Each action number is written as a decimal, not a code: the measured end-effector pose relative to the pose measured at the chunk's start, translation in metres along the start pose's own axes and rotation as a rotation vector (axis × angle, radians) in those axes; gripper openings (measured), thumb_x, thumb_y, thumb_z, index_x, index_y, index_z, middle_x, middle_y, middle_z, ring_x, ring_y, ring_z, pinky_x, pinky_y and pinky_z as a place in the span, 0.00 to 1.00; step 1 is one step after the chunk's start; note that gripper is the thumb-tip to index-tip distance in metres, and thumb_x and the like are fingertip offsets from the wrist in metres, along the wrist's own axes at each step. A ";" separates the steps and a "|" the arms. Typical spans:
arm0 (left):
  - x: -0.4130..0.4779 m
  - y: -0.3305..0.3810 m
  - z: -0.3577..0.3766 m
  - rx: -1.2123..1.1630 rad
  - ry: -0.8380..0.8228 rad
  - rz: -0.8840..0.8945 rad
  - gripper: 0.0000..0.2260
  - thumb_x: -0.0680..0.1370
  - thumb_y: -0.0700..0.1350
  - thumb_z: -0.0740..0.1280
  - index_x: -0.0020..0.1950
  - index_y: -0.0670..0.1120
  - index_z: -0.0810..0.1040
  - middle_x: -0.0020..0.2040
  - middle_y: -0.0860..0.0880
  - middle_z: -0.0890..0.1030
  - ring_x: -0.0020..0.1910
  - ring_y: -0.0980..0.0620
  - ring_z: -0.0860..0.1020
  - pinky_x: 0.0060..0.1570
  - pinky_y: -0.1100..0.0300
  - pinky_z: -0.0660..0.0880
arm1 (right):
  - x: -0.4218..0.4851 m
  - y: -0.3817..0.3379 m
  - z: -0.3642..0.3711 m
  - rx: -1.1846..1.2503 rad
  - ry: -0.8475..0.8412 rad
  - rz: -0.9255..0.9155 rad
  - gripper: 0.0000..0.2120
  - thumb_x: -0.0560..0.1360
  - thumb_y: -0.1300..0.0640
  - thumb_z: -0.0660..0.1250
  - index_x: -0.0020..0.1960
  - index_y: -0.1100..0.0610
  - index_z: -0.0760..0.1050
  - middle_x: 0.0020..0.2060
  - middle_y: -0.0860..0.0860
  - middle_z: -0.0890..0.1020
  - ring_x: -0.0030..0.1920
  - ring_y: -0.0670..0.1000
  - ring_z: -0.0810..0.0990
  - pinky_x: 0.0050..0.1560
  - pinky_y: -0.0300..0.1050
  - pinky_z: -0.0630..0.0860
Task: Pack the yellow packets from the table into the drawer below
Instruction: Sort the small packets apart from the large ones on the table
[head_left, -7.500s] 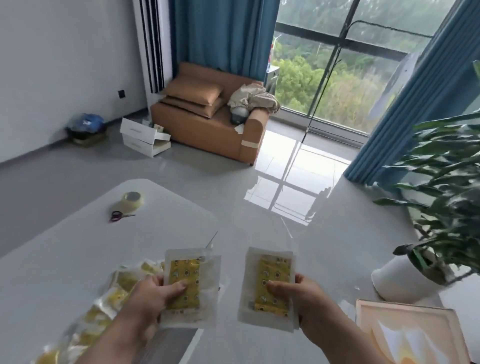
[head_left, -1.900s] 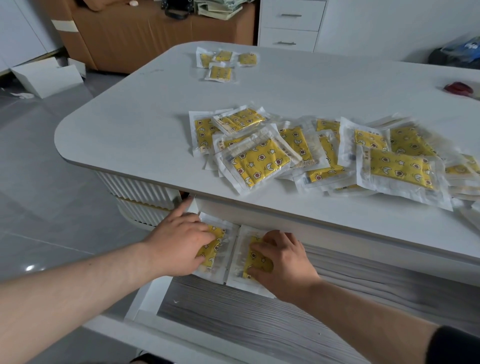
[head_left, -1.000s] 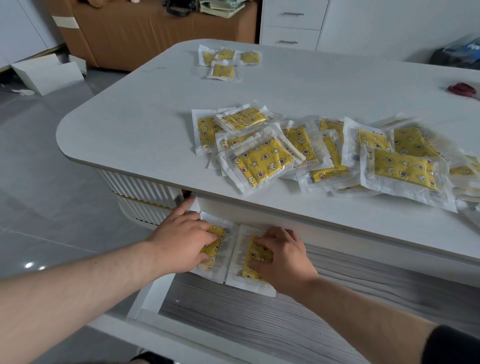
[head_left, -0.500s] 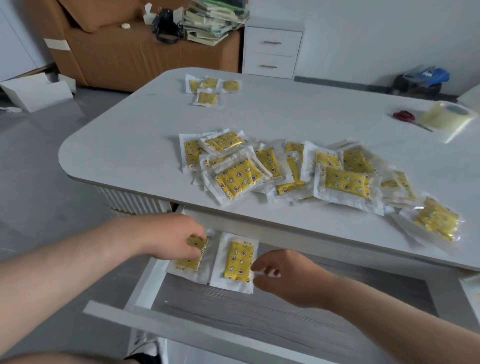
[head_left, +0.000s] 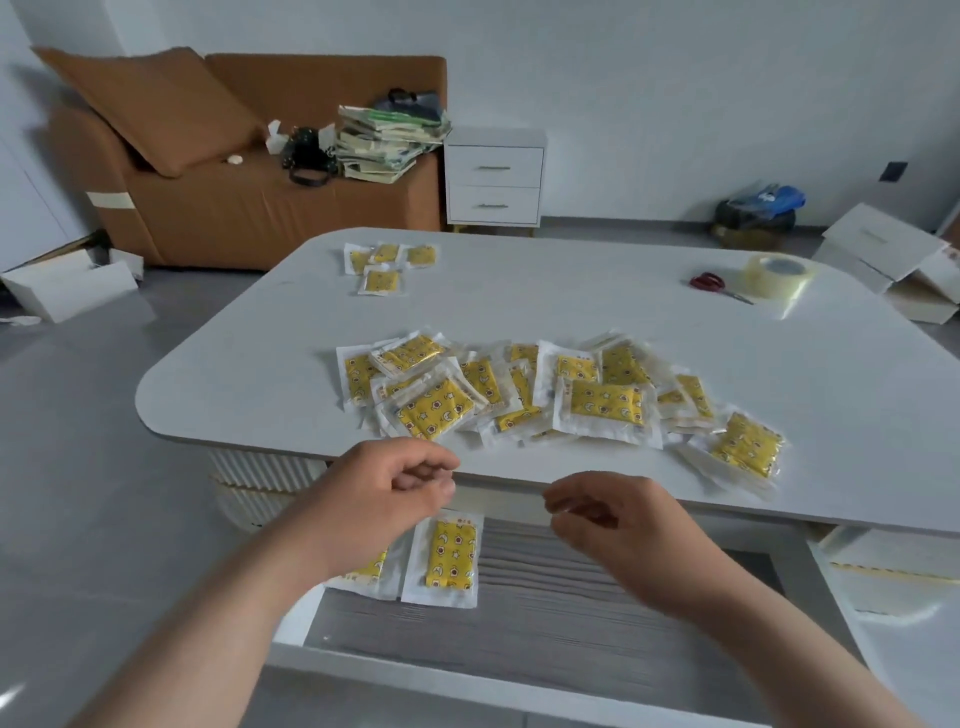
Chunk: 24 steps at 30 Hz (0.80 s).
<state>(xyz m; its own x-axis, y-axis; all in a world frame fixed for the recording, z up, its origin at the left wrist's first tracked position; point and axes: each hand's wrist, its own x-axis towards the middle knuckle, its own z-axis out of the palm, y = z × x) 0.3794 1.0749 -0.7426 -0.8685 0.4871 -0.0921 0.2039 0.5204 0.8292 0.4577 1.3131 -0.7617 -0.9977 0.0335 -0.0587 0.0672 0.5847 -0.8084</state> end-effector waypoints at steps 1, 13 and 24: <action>0.000 -0.005 0.003 -0.013 0.031 -0.001 0.08 0.76 0.47 0.69 0.51 0.60 0.79 0.48 0.59 0.83 0.49 0.65 0.80 0.54 0.62 0.77 | 0.000 0.001 -0.001 0.016 0.009 0.004 0.08 0.75 0.55 0.70 0.50 0.43 0.80 0.43 0.41 0.85 0.46 0.39 0.82 0.51 0.38 0.79; 0.034 -0.074 0.022 0.086 0.128 -0.002 0.18 0.68 0.47 0.78 0.46 0.70 0.80 0.45 0.67 0.82 0.44 0.65 0.81 0.43 0.71 0.75 | 0.034 0.042 0.005 -0.138 -0.055 0.046 0.07 0.68 0.47 0.72 0.45 0.37 0.79 0.47 0.28 0.78 0.48 0.36 0.79 0.48 0.26 0.73; 0.050 -0.064 0.024 0.090 -0.153 -0.250 0.11 0.72 0.51 0.72 0.48 0.68 0.77 0.45 0.72 0.79 0.49 0.71 0.75 0.46 0.72 0.72 | 0.059 0.021 0.000 -0.071 -0.143 0.210 0.11 0.70 0.54 0.74 0.49 0.40 0.81 0.41 0.35 0.83 0.47 0.36 0.80 0.49 0.26 0.73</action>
<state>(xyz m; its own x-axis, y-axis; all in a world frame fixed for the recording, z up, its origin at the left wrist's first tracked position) 0.3336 1.0829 -0.8133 -0.8198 0.4328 -0.3749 0.0376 0.6941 0.7189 0.3998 1.3268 -0.7821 -0.9506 0.0481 -0.3067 0.2665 0.6330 -0.7268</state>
